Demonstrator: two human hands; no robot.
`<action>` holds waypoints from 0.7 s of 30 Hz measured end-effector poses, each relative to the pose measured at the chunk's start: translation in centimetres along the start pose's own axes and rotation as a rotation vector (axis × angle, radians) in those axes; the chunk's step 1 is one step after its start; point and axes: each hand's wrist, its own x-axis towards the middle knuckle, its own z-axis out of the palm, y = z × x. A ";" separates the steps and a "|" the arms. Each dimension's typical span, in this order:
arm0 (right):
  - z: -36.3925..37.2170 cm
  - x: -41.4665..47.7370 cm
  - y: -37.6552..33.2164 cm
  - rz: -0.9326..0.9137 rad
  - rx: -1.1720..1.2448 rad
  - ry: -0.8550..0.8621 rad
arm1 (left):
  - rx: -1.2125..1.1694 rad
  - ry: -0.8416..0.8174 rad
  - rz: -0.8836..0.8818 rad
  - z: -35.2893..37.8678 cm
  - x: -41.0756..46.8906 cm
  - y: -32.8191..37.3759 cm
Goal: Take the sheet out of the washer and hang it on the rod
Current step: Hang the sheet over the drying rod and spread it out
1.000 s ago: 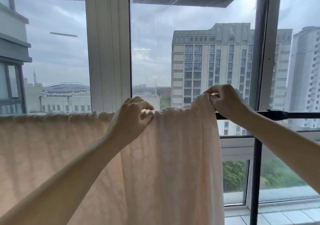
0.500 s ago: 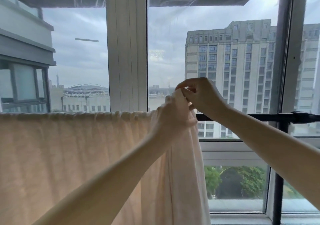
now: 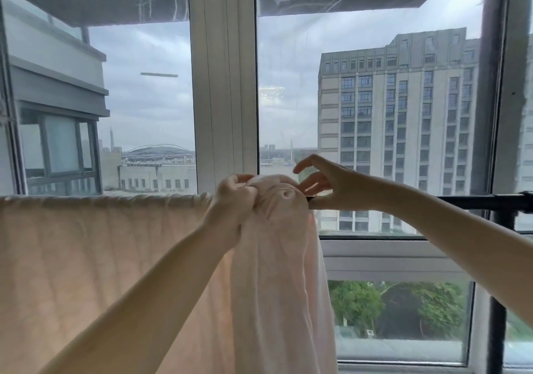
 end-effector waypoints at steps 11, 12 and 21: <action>2.0 1.7 -2.1 -0.207 -0.280 0.353 | 0.823 -0.194 0.288 2.1 -2.5 1.8; 2.0 1.9 -2.3 -0.214 -0.241 0.346 | 0.895 -0.147 0.342 2.4 -2.5 1.6; 2.1 2.0 -2.2 -0.112 -0.022 0.311 | 0.170 -0.154 0.068 -0.4 -0.8 1.7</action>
